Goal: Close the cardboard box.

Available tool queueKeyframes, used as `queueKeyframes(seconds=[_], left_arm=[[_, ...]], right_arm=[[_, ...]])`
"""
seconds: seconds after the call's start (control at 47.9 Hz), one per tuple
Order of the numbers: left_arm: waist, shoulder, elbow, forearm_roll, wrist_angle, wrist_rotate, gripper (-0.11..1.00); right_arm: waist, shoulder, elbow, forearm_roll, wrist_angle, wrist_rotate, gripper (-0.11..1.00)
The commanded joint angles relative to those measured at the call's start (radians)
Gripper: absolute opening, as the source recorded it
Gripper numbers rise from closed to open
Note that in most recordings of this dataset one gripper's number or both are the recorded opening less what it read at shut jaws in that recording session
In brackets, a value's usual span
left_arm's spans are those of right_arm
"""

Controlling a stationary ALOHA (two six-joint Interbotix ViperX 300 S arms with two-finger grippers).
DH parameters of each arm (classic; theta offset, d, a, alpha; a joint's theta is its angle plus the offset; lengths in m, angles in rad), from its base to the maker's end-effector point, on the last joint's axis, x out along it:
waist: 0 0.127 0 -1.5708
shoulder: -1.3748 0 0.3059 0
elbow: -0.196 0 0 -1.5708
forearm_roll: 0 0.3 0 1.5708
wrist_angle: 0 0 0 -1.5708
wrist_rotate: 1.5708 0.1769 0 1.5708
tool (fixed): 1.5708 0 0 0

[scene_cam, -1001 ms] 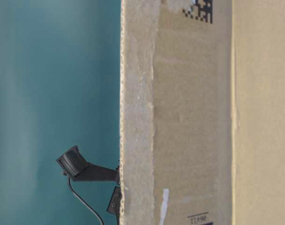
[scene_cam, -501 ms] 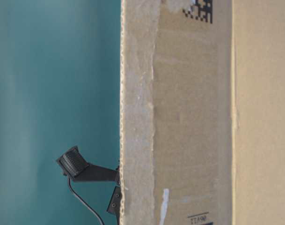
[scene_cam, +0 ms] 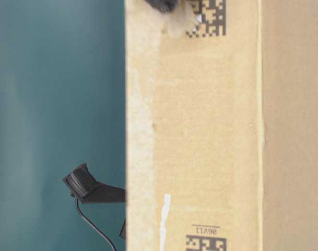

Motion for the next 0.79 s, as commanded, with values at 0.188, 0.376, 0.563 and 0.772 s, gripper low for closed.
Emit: queueKeyframes(seconds=[0.188, 0.376, 0.563, 0.772], left_arm=[[-0.003, -0.015, -0.003, 0.0, 0.0, -0.003, 0.0], [-0.003, -0.015, -0.003, 0.0, 0.0, -0.003, 0.0], [-0.003, -0.015, -0.003, 0.0, 0.0, -0.005, 0.0], [-0.003, -0.032, -0.002, 0.0, 0.008, -0.008, 0.0]], right_arm=[[-0.107, 0.057, -0.008, 0.044, 0.063, 0.005, 0.0], [-0.118, 0.127, -0.009, 0.063, 0.066, 0.005, 0.0], [-0.118, 0.16, -0.015, 0.081, 0.066, 0.006, 0.0], [-0.118, 0.158, -0.017, 0.081, 0.063, 0.006, 0.0]])
